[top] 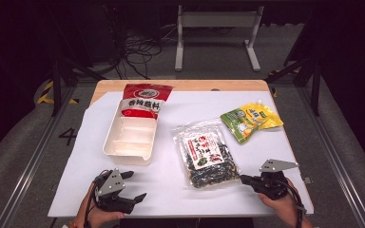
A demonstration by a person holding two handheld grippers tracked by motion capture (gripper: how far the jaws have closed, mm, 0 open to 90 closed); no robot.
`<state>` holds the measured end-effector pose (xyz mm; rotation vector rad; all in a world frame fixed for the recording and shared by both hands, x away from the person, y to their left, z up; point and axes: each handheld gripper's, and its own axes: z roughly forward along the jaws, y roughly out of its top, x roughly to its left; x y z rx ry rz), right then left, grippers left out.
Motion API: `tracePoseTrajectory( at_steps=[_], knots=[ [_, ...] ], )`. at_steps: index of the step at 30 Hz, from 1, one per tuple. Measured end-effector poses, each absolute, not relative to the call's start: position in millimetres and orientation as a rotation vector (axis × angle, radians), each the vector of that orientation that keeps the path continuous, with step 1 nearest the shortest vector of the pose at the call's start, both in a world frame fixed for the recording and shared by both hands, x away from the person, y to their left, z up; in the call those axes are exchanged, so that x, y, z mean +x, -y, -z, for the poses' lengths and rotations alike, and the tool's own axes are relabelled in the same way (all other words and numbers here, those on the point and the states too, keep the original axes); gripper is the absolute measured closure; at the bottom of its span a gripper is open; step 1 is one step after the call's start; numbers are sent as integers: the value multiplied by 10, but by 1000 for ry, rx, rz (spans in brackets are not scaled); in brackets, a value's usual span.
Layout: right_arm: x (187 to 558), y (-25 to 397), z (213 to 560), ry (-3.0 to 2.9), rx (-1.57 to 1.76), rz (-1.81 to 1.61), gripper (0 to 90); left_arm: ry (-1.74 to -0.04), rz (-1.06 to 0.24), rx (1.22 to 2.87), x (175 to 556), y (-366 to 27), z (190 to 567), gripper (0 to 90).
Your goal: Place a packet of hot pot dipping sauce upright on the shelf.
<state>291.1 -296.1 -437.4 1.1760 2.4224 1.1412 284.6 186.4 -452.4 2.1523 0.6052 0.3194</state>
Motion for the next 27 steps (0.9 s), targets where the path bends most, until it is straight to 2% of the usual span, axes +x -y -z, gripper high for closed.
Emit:
tracePoseTrajectory(
  at_steps=[9,13,15,18,20,21,27],
  knots=[
    [2833,3130,4372,-2371,1219,-1089,900,-561,-251,2137,2895,-1711,4489,172],
    [2831,3110,4313,-2327,1202,-1056,837,-535,-204,2137,2903,-1562,4485,175],
    [2850,3078,4253,-2281,1178,-1046,778,-528,-200,2157,2915,-1466,4489,181],
    [2883,3024,4217,-2267,1147,-1052,756,-511,-181,2170,2934,-1350,4496,182],
    [2937,2953,4221,-2269,1129,-1042,660,-491,-165,2180,2962,-1214,4505,183],
    [2991,2906,4259,-2279,1141,-1042,646,-487,-150,2183,2986,-1150,4512,183],
    [3106,2829,4400,-2360,1142,-1046,646,-505,-110,2191,3098,-915,4555,165]
  ],
)
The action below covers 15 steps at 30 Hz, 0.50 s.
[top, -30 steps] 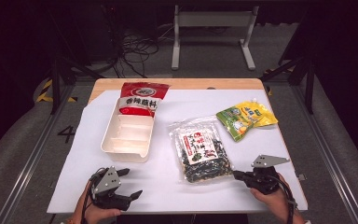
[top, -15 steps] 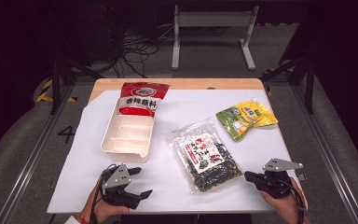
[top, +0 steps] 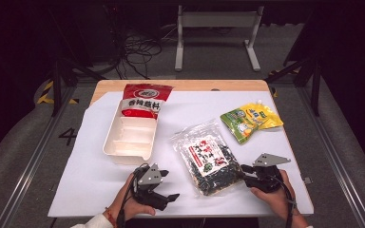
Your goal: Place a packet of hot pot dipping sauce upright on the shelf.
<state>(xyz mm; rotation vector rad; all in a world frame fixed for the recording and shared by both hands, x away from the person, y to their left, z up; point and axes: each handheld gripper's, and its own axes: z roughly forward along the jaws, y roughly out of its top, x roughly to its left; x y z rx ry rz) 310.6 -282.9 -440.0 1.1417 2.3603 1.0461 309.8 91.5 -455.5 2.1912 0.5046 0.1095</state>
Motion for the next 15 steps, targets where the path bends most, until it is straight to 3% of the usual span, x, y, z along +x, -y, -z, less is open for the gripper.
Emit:
tracePoseTrajectory(
  at_steps=[15],
  knots=[
    [2935,2832,4481,-2381,1053,-966,672,-698,8,2094,3587,-495,4576,109]
  ],
)
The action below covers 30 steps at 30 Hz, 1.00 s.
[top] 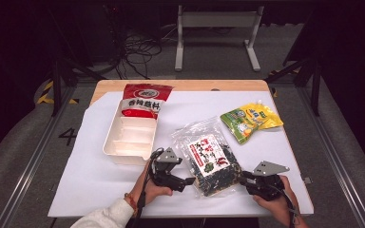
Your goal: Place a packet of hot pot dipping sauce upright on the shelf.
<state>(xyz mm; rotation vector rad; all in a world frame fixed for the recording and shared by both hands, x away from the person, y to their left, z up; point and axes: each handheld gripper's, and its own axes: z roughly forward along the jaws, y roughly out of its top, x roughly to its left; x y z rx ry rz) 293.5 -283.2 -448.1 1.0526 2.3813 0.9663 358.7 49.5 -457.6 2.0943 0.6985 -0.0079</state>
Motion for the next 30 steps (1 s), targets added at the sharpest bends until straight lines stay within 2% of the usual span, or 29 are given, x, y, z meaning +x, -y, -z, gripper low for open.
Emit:
tracePoseTrajectory(
  at_steps=[4,8,16,19,22,24,30],
  knots=[
    [2924,2816,4481,-2381,1034,-954,672,-769,19,2065,3673,-467,4597,113],
    [2923,2823,4488,-2382,1030,-958,672,-823,106,2060,3716,-456,4663,107],
    [2932,2834,4490,-2393,1019,-963,672,-797,160,2036,3865,-375,4662,99],
    [2923,2829,4495,-2392,994,-956,671,-773,193,2014,3903,-327,4640,134],
    [2909,2831,4505,-2394,942,-951,671,-724,217,2001,3925,-269,4621,227],
    [2906,2832,4510,-2393,916,-953,668,-708,173,1998,3916,-253,4584,285],
    [2878,2820,4511,-2386,899,-959,627,-650,188,1882,3908,-386,4487,585]
  ],
)
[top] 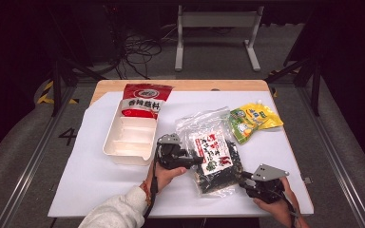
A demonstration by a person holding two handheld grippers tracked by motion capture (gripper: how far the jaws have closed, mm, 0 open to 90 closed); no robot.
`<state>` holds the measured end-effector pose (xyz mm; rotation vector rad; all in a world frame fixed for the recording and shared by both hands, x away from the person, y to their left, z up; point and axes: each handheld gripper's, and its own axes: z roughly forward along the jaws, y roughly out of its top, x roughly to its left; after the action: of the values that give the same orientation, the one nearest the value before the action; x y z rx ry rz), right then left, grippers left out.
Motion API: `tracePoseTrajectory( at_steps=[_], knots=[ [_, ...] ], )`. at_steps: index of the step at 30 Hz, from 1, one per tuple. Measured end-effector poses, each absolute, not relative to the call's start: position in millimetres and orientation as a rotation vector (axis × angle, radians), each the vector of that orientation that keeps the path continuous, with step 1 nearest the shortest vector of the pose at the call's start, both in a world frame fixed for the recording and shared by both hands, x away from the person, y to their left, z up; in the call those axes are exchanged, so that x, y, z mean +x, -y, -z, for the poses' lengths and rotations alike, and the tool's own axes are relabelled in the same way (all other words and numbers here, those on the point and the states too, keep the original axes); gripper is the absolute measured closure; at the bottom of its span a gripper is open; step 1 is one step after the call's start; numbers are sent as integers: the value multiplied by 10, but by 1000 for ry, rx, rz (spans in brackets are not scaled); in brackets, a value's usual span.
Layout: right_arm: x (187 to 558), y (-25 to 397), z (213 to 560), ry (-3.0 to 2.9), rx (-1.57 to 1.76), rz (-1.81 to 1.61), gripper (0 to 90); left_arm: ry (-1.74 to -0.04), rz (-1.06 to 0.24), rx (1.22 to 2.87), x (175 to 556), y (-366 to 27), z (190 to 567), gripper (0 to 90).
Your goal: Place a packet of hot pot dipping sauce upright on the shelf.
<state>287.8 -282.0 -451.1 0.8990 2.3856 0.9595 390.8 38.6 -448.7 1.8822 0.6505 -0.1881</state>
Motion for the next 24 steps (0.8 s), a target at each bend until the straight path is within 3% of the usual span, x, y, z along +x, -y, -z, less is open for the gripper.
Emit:
tracePoseTrajectory(
  at_steps=[3,8,17,24],
  knots=[
    [2879,2833,4501,-2384,918,-1000,604,-602,208,1831,3878,-431,4424,722],
    [2870,2845,4487,-2385,948,-1085,554,-512,160,1806,3752,-484,4235,797],
    [2830,2844,4438,-2333,955,-1129,448,-456,-12,1813,3605,-710,3904,810],
    [2864,2887,4412,-2295,992,-1168,405,-442,-63,1789,3574,-891,3783,812]
  ],
)
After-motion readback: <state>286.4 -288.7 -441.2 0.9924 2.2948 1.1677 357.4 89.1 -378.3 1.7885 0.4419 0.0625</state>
